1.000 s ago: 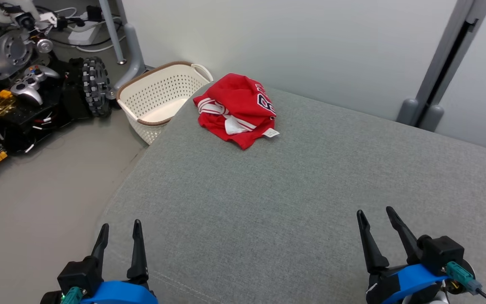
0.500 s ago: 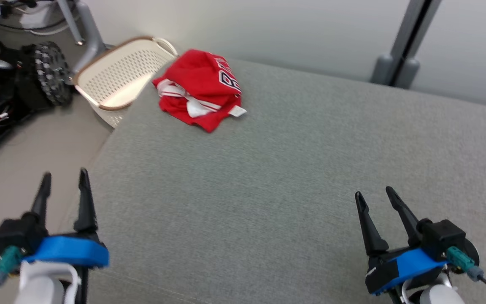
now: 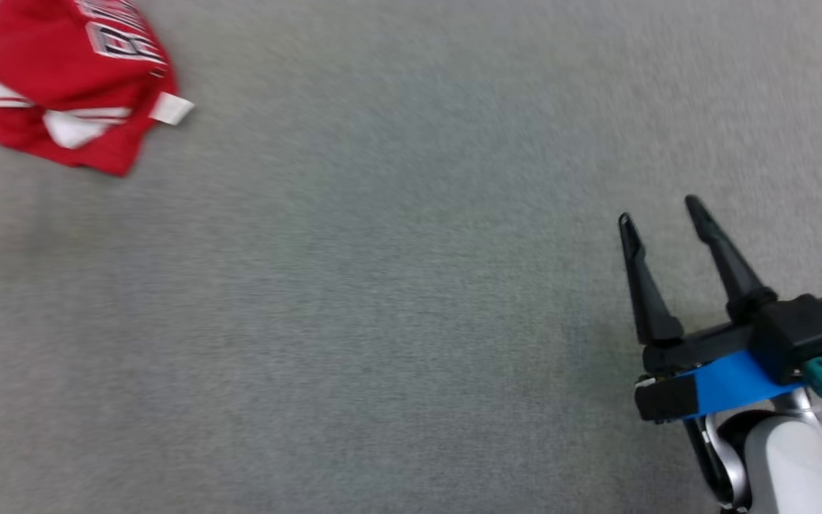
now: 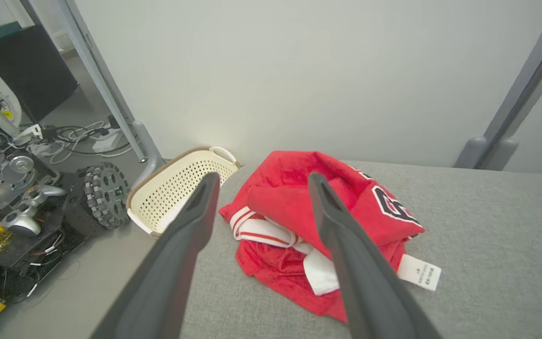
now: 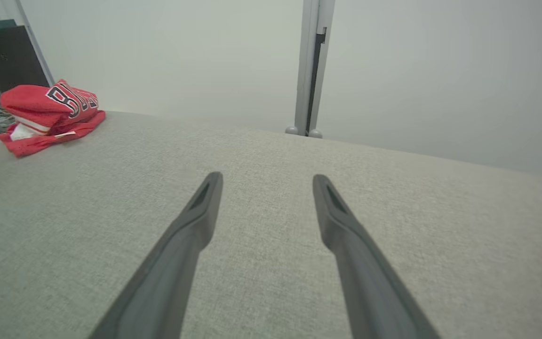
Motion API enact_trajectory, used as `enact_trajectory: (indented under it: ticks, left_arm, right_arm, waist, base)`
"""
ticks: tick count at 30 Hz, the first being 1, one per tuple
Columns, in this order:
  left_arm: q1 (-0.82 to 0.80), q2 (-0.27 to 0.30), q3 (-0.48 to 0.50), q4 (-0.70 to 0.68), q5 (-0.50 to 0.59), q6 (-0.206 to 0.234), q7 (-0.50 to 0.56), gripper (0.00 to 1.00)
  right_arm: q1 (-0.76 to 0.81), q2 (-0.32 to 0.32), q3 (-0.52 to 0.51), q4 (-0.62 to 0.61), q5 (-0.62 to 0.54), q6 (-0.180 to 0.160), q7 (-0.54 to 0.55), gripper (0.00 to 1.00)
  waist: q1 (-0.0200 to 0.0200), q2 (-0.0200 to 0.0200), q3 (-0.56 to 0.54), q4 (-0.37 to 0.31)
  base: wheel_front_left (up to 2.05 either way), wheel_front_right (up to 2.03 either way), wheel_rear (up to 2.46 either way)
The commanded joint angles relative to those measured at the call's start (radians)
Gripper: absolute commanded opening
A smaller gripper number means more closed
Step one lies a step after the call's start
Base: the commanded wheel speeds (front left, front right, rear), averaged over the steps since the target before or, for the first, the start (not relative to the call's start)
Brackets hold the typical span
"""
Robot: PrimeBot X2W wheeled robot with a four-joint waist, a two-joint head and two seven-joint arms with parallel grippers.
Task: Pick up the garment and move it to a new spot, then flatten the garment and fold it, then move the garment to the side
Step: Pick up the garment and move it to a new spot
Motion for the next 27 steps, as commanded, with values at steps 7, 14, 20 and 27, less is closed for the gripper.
enact_trajectory:
  ticks: [7,14,20,27]
  left_arm:
    - [-0.157,-0.007,0.015,0.193,-0.049,0.035,0.143,1.00]
    - [-0.214,-0.032,0.033,0.271,-0.086,0.031,0.110,1.00]
    - [-0.250,-0.051,0.026,0.320,-0.100,-0.011,0.039,0.00]
    - [-0.271,-0.035,-0.019,0.335,-0.068,-0.048,-0.045,0.00]
  right_arm:
    - [-0.004,-0.002,-0.020,-0.120,-0.025,0.000,0.028,1.00]
    - [-0.015,-0.003,-0.027,-0.145,-0.021,0.000,0.012,1.00]
    - [-0.027,-0.003,-0.021,-0.120,-0.007,0.000,-0.005,1.00]
    - [-0.024,-0.002,-0.019,-0.063,0.010,0.000,-0.037,1.00]
  waist:
    - [-0.0004,-0.0003,0.138,-0.068]
    - [-0.0004,-0.0003,0.192,-0.087]
    - [-0.0004,-0.0003,0.181,-0.095]
    - [-0.0004,-0.0003,0.082,-0.109]
  base:
    - [0.00,0.00,0.00]
    - [0.00,0.00,0.00]
    - [0.00,0.00,0.00]
    - [0.00,0.00,0.00]
